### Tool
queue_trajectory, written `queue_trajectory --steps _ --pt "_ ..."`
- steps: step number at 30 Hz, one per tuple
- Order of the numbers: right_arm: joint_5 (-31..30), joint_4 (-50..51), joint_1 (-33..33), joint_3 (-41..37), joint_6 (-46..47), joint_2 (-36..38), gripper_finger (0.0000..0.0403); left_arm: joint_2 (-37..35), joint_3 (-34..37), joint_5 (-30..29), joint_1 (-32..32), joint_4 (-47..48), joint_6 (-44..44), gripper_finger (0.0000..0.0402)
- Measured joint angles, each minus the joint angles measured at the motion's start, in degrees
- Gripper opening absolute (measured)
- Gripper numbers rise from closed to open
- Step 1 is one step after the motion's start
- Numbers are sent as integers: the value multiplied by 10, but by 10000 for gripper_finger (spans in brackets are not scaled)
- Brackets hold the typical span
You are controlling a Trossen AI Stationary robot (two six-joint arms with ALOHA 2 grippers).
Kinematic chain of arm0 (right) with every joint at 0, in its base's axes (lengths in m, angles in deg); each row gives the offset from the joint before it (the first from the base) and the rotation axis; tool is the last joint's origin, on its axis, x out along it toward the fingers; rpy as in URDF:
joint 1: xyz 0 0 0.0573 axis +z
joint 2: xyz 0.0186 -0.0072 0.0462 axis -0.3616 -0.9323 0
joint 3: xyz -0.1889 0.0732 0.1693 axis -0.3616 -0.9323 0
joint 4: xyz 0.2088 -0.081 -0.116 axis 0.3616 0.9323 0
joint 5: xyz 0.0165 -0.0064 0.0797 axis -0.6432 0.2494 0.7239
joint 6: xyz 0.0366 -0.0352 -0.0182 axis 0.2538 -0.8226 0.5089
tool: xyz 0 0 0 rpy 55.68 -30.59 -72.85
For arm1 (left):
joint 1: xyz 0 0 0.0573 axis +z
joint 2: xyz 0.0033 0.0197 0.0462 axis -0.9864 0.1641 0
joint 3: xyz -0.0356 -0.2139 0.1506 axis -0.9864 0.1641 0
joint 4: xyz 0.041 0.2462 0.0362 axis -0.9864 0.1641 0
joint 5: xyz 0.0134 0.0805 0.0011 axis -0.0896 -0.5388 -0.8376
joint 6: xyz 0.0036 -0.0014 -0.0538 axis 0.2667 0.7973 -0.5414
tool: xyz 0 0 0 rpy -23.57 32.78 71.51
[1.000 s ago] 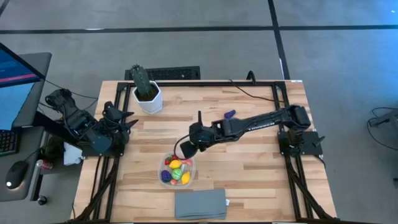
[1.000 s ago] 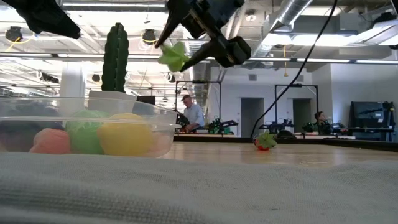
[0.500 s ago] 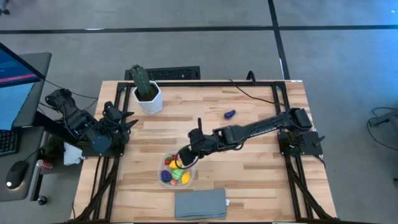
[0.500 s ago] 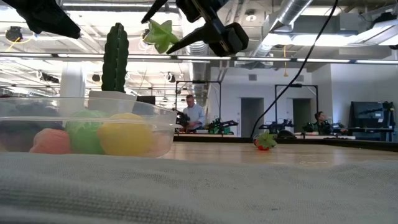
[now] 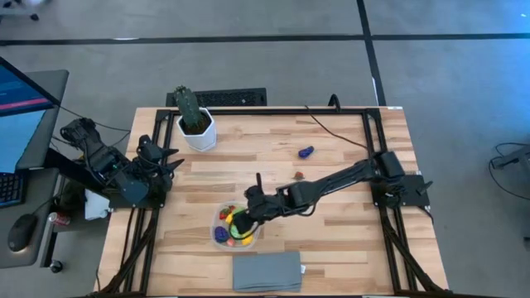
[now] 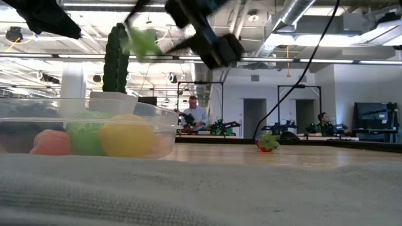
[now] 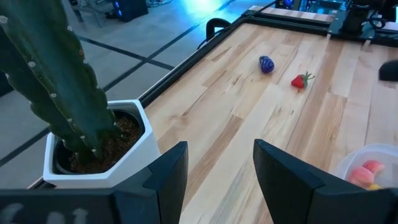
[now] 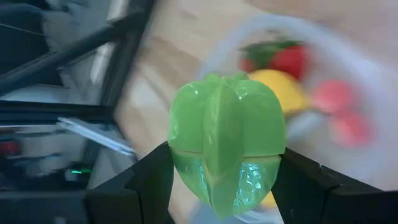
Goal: Pick and placing Produce into tupperware
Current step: Put the starfruit into the transparent bin
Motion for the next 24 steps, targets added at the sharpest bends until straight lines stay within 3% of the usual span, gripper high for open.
queue_trajectory --steps 24 --pt "14 -64 11 2 53 -73 251 0 0 2 0 0 0 174"
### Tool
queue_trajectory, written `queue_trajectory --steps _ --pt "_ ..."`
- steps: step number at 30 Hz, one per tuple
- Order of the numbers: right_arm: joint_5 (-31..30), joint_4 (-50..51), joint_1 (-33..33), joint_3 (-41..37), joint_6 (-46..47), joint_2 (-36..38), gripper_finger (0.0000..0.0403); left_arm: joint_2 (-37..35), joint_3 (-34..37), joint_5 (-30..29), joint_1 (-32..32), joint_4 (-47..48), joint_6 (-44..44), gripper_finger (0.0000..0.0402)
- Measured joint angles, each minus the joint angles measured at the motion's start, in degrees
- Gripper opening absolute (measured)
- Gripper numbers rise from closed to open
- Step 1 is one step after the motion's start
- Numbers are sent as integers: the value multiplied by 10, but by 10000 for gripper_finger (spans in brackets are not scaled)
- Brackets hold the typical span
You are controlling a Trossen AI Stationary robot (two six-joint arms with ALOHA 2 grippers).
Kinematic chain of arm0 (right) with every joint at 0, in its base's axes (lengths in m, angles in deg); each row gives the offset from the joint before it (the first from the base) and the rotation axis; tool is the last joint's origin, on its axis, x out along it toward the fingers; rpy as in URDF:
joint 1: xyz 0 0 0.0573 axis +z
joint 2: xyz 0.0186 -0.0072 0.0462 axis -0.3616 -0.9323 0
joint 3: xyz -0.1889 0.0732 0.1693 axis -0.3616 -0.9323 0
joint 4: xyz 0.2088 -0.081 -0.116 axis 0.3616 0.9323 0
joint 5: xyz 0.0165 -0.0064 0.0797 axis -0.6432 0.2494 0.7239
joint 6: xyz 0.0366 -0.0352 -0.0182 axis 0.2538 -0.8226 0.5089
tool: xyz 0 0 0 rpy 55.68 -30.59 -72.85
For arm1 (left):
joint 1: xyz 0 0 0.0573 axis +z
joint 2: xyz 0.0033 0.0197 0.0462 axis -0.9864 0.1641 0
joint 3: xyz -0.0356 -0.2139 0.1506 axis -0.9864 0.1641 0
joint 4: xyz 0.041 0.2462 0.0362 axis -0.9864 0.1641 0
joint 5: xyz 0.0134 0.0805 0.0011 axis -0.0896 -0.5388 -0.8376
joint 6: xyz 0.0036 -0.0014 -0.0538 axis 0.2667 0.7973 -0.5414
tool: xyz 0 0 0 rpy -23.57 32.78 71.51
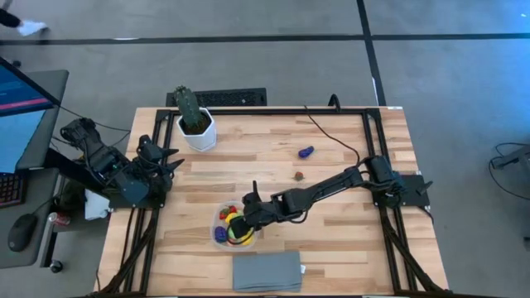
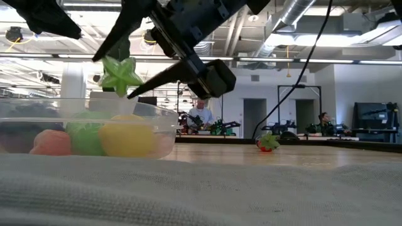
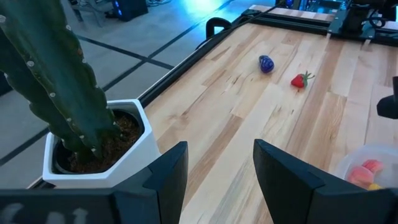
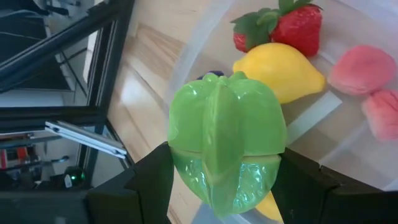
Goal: Pick and placing Produce into tupperware
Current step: Put the starfruit into the transparent bin
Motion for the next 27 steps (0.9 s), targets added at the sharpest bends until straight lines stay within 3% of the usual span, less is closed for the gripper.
queue_trajectory --steps 11,27 --pt "0 1 -3 0 -10 0 255 0 0 0 0 0 0 174" --pt "0 3 -6 0 -33 5 353 0 0 0 0 0 0 174"
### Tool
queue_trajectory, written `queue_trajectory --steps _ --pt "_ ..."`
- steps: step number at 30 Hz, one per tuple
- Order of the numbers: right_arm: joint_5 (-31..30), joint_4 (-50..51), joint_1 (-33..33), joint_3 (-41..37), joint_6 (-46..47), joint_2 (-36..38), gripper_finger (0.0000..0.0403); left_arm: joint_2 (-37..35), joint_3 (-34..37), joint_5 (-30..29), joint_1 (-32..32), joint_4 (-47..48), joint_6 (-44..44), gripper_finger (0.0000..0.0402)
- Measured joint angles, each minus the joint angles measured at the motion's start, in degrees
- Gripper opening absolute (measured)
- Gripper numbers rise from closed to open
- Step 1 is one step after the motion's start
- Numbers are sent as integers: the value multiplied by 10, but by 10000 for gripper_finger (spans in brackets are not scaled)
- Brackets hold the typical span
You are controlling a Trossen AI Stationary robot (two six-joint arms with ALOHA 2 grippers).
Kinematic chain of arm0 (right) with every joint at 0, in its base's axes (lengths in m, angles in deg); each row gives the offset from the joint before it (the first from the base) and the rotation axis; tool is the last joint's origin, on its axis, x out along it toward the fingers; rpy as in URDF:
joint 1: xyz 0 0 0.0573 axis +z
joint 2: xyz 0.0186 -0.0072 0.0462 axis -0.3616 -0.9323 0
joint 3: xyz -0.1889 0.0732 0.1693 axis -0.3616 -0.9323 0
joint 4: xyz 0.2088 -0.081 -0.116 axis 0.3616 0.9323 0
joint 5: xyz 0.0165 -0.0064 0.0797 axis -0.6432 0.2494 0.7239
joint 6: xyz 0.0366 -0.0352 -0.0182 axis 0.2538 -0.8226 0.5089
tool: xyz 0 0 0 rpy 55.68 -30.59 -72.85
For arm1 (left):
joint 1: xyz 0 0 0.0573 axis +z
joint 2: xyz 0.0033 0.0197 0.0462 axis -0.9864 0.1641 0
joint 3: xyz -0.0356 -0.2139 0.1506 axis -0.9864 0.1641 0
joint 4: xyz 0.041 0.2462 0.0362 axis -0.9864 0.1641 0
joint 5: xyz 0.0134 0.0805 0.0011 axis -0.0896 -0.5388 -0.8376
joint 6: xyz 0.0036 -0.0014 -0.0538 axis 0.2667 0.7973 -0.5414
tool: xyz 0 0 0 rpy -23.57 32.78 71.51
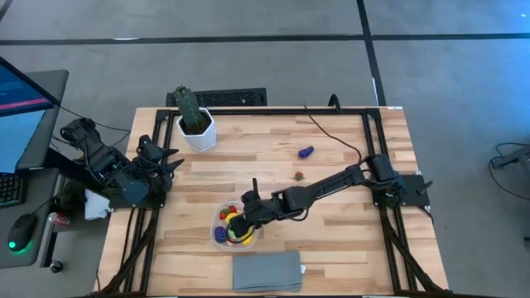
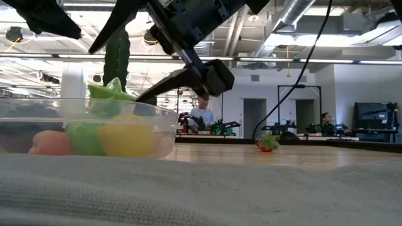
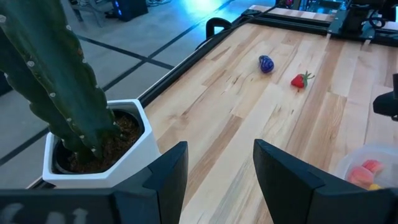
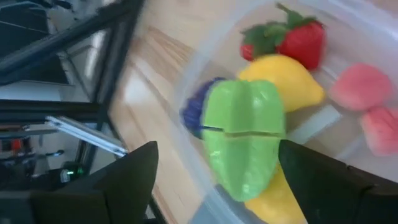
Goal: Pick and placing Produce into tupperware
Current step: Put the starfruit into the transparent bin, then put the eggplant into the transparent bin
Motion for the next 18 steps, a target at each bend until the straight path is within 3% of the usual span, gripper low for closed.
queue_trajectory --steps 11,18 --pt "-48 79 -17 3 -46 64 349 0 0 1 0 0 0 174" --pt "-159 289 -23 -1 -47 138 334 0 0 4 0 -1 0 174"
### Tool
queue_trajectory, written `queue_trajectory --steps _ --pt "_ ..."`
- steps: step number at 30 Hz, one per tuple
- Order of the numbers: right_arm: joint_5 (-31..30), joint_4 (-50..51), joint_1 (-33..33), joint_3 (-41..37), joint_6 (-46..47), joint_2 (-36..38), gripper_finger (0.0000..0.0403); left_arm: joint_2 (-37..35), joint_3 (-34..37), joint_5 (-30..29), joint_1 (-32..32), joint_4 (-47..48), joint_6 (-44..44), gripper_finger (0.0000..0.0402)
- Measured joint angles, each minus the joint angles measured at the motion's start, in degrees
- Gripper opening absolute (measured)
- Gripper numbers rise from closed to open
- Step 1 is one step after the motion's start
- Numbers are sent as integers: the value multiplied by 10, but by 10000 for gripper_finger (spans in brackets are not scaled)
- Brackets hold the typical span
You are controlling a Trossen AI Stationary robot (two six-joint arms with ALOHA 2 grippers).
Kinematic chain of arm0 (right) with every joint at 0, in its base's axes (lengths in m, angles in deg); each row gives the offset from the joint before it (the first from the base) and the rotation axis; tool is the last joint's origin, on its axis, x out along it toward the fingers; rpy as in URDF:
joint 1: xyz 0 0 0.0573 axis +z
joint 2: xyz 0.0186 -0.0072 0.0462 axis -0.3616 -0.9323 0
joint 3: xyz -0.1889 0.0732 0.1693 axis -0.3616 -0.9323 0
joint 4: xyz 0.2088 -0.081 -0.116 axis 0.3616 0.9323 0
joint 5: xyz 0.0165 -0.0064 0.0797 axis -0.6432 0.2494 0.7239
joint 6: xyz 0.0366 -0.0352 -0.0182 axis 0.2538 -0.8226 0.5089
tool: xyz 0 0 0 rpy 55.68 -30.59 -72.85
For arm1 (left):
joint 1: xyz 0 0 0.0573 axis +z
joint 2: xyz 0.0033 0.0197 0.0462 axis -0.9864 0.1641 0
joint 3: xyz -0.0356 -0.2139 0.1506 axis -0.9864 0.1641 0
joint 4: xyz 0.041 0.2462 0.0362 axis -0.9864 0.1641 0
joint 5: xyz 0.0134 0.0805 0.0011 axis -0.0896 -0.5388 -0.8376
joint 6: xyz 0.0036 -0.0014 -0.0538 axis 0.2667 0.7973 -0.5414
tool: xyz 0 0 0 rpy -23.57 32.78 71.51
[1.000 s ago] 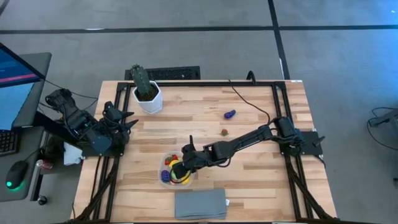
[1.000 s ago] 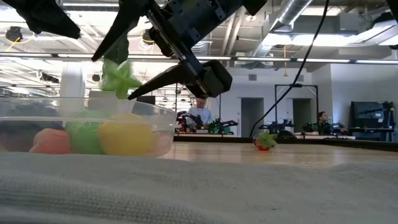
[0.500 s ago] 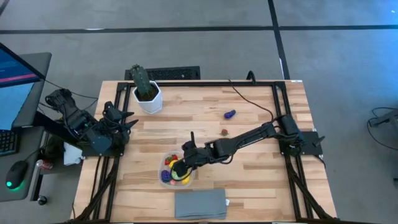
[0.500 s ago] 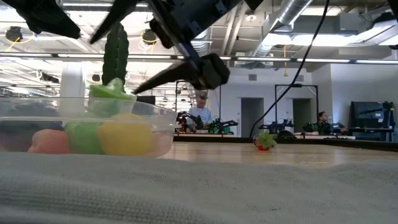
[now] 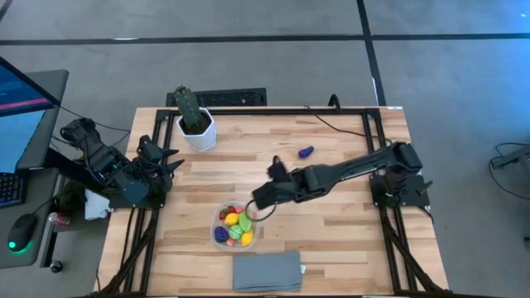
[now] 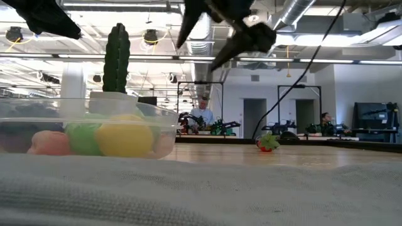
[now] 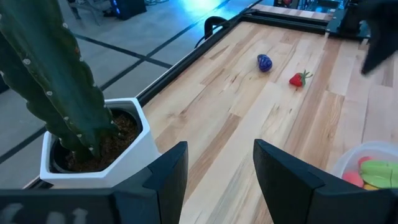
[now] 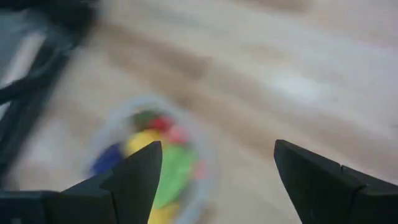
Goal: Pick and placing Produce into tupperware
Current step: Put the eggplant into the transparent bin
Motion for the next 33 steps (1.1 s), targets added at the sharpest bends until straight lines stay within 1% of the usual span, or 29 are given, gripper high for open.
queue_trajectory --steps 1,3,5,7,9,11,13,15,17,19,21,23,25,27,29,33 --pt "-20 24 -2 3 10 8 332 0 0 0 0 0 0 174" --pt "-54 110 -6 1 34 25 328 0 0 0 0 0 0 174" --pt "-69 157 -14 2 54 31 325 0 0 0 0 0 0 174" --pt "-69 219 -25 0 66 35 323 0 0 -1 0 0 0 174" --pt "-63 232 -37 2 67 29 322 0 0 -2 0 0 0 174" --pt "-45 266 -50 -1 67 24 322 0 0 -4 0 0 0 174" --pt "-34 250 -66 3 71 8 322 0 0 -4 0 -1 0 174" --pt "-26 273 -78 -1 73 -7 322 0 0 -4 0 -2 -1 174" --pt "-20 254 -91 2 83 -25 322 0 0 -4 0 -2 -4 174" --pt "-6 271 -102 0 86 -36 322 0 0 -3 0 -3 -4 174" --pt "7 249 -111 3 84 -55 322 0 0 0 0 -4 -5 174" --pt "17 261 -117 -2 83 -63 322 0 0 0 0 -4 -9 174" --pt "17 241 -120 3 89 -74 322 0 0 0 0 -4 -11 174" --pt "18 266 -122 -1 96 -76 322 0 0 1 0 -4 -11 174" --pt "16 252 -124 2 100 -76 322 0 0 1 0 -4 -11 174" --pt "10 266 -132 0 103 -76 322 1 0 1 0 -2 -11 174"
